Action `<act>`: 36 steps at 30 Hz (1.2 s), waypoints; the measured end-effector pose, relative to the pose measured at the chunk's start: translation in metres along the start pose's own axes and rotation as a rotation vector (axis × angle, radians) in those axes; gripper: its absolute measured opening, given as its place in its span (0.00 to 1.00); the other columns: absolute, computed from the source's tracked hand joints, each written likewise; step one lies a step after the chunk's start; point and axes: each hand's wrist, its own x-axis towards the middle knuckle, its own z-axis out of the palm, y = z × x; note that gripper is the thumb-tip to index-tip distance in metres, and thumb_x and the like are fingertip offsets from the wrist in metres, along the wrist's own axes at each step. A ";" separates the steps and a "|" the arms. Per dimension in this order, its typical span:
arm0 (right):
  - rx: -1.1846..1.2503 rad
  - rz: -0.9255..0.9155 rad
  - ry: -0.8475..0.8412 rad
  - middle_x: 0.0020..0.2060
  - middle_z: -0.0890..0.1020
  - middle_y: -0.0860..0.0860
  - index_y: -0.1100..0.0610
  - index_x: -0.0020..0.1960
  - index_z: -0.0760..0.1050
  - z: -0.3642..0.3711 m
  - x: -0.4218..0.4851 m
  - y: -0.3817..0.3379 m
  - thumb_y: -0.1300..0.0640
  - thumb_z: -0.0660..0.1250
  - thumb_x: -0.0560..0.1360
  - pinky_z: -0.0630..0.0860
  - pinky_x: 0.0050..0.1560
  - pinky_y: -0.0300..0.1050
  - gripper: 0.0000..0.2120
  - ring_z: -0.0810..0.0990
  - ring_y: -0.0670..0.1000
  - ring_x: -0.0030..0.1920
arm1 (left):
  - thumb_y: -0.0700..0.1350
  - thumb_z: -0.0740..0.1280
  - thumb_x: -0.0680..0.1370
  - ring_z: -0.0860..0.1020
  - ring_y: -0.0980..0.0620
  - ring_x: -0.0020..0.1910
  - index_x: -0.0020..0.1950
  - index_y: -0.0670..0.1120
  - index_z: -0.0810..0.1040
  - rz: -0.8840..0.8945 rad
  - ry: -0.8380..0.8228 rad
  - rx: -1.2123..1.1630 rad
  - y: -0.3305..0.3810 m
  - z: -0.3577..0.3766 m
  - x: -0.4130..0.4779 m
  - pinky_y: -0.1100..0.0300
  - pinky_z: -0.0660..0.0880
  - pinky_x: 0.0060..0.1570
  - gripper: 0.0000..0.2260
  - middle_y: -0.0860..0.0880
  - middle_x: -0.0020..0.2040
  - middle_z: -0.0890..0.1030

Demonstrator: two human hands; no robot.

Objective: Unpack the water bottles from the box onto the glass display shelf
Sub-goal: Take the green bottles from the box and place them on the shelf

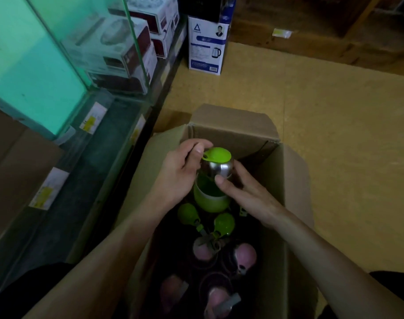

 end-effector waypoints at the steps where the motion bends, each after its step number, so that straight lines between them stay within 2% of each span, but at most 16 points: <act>1: 0.017 0.003 -0.026 0.69 0.73 0.34 0.31 0.74 0.62 0.001 -0.001 -0.001 0.29 0.68 0.71 0.67 0.73 0.46 0.33 0.71 0.41 0.71 | 0.46 0.58 0.86 0.79 0.64 0.41 0.58 0.48 0.82 -0.029 0.021 -0.037 0.000 -0.001 0.001 0.64 0.77 0.45 0.12 0.61 0.42 0.81; 4: 0.039 -0.001 -0.085 0.69 0.76 0.36 0.33 0.76 0.61 0.006 -0.002 0.000 0.28 0.73 0.68 0.71 0.73 0.53 0.41 0.75 0.42 0.70 | 0.51 0.60 0.84 0.80 0.54 0.40 0.53 0.53 0.85 -0.129 0.060 -0.171 0.002 -0.002 0.002 0.43 0.80 0.49 0.13 0.55 0.40 0.83; 6: 0.046 -0.005 -0.085 0.68 0.77 0.37 0.31 0.75 0.61 0.010 -0.001 0.002 0.26 0.74 0.65 0.72 0.73 0.55 0.42 0.76 0.44 0.69 | 0.51 0.62 0.84 0.80 0.53 0.40 0.51 0.53 0.85 -0.201 0.068 -0.260 0.003 -0.002 0.003 0.40 0.80 0.52 0.12 0.53 0.38 0.83; 10: 0.155 0.065 -0.055 0.63 0.81 0.38 0.29 0.69 0.66 0.013 -0.003 0.001 0.24 0.74 0.61 0.77 0.68 0.59 0.39 0.79 0.47 0.65 | 0.47 0.63 0.84 0.82 0.57 0.45 0.52 0.52 0.85 -0.248 0.053 -0.292 0.003 0.001 0.003 0.48 0.80 0.55 0.10 0.56 0.43 0.84; 13: 0.285 0.112 -0.060 0.60 0.83 0.40 0.35 0.67 0.70 0.012 -0.008 -0.006 0.31 0.76 0.64 0.81 0.61 0.64 0.34 0.83 0.48 0.61 | 0.46 0.61 0.85 0.81 0.63 0.50 0.56 0.52 0.83 -0.166 0.035 -0.164 0.004 0.006 0.001 0.66 0.75 0.51 0.11 0.58 0.49 0.84; 15: 0.351 0.124 -0.060 0.59 0.84 0.42 0.38 0.67 0.70 0.009 -0.011 -0.010 0.35 0.77 0.68 0.81 0.59 0.68 0.31 0.84 0.49 0.60 | 0.44 0.60 0.86 0.79 0.64 0.52 0.61 0.48 0.81 -0.113 0.008 -0.086 0.003 0.008 -0.002 0.71 0.72 0.52 0.11 0.56 0.53 0.83; 17: 0.392 0.118 -0.054 0.58 0.85 0.42 0.40 0.67 0.71 0.005 -0.014 -0.012 0.37 0.75 0.68 0.80 0.59 0.70 0.31 0.85 0.50 0.60 | 0.44 0.59 0.86 0.79 0.60 0.46 0.57 0.43 0.81 -0.113 -0.037 -0.046 0.002 0.009 -0.007 0.65 0.74 0.48 0.12 0.51 0.48 0.83; 19: 0.423 0.108 -0.055 0.59 0.85 0.43 0.41 0.69 0.71 0.001 -0.015 -0.014 0.38 0.73 0.68 0.82 0.57 0.66 0.31 0.85 0.50 0.60 | 0.45 0.58 0.86 0.78 0.58 0.42 0.52 0.41 0.80 -0.136 -0.078 -0.036 0.000 0.011 -0.013 0.56 0.75 0.45 0.13 0.48 0.43 0.82; 20: 0.432 0.099 -0.058 0.60 0.85 0.43 0.41 0.69 0.71 -0.001 -0.015 -0.014 0.37 0.72 0.68 0.84 0.52 0.61 0.31 0.85 0.50 0.59 | 0.47 0.57 0.86 0.79 0.59 0.44 0.54 0.43 0.80 -0.153 -0.097 -0.044 0.000 0.012 -0.017 0.56 0.75 0.47 0.13 0.49 0.45 0.83; 22: 0.436 0.085 -0.062 0.61 0.84 0.43 0.41 0.70 0.72 -0.003 -0.016 -0.015 0.36 0.72 0.69 0.81 0.45 0.51 0.30 0.84 0.50 0.59 | 0.51 0.56 0.86 0.81 0.61 0.53 0.61 0.50 0.80 -0.179 -0.144 -0.066 0.004 0.011 -0.025 0.59 0.76 0.55 0.14 0.55 0.52 0.84; 24: 0.447 0.105 -0.057 0.62 0.84 0.44 0.41 0.69 0.73 -0.004 -0.015 -0.014 0.36 0.74 0.70 0.81 0.50 0.54 0.30 0.84 0.51 0.60 | 0.56 0.55 0.86 0.78 0.66 0.59 0.69 0.57 0.75 -0.207 -0.208 -0.082 0.012 0.009 -0.032 0.63 0.73 0.60 0.15 0.60 0.58 0.82; 26: 0.475 0.132 -0.047 0.63 0.84 0.47 0.44 0.70 0.73 -0.005 -0.014 -0.012 0.36 0.75 0.71 0.81 0.58 0.61 0.31 0.84 0.53 0.61 | 0.58 0.57 0.84 0.75 0.73 0.59 0.73 0.63 0.67 -0.249 -0.276 -0.120 0.021 0.008 -0.039 0.73 0.71 0.57 0.17 0.68 0.60 0.79; 28: 0.520 0.153 -0.030 0.63 0.83 0.51 0.49 0.70 0.73 -0.004 -0.014 -0.013 0.37 0.74 0.72 0.80 0.61 0.65 0.31 0.84 0.55 0.62 | 0.59 0.63 0.80 0.74 0.75 0.59 0.72 0.72 0.59 -0.297 -0.355 -0.161 0.027 0.008 -0.045 0.76 0.72 0.56 0.23 0.71 0.61 0.76; 30: 0.563 0.177 0.009 0.62 0.84 0.51 0.52 0.69 0.72 0.000 -0.016 -0.016 0.39 0.73 0.71 0.81 0.60 0.62 0.31 0.85 0.53 0.60 | 0.54 0.70 0.78 0.75 0.74 0.58 0.66 0.77 0.54 -0.299 -0.401 -0.165 0.027 0.009 -0.048 0.74 0.74 0.53 0.29 0.69 0.62 0.75; 33: 0.612 0.224 0.003 0.61 0.84 0.51 0.52 0.69 0.72 0.007 -0.019 -0.014 0.39 0.70 0.70 0.80 0.61 0.65 0.31 0.84 0.54 0.61 | 0.43 0.75 0.76 0.76 0.74 0.56 0.64 0.71 0.59 -0.287 -0.385 -0.190 0.021 0.009 -0.050 0.75 0.73 0.51 0.33 0.68 0.59 0.76; 36: 0.634 0.243 -0.043 0.62 0.84 0.51 0.49 0.70 0.73 0.012 -0.021 -0.012 0.39 0.69 0.71 0.77 0.64 0.68 0.30 0.83 0.55 0.63 | 0.40 0.76 0.74 0.77 0.74 0.55 0.70 0.63 0.58 -0.322 -0.352 -0.222 0.016 0.009 -0.051 0.75 0.74 0.49 0.36 0.64 0.58 0.77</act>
